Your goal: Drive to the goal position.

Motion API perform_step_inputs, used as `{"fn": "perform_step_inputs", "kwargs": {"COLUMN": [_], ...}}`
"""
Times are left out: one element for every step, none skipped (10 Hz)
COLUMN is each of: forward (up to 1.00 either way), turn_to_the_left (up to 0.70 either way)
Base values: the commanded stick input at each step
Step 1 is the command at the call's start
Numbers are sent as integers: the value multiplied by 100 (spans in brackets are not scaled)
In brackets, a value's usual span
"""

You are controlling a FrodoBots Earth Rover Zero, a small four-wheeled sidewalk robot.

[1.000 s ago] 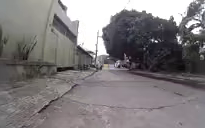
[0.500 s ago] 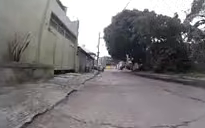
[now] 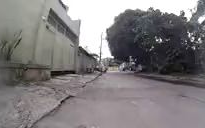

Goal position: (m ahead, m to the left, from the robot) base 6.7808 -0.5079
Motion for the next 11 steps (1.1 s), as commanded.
{"fn": "perform_step_inputs", "kwargs": {"forward": [100, 100, 100, 100, 100, 100, 100, 100, 100, 100, 100], "turn_to_the_left": [0, 0, 0, -7, -35, -15, 0, -1, -2, -19, -36]}}
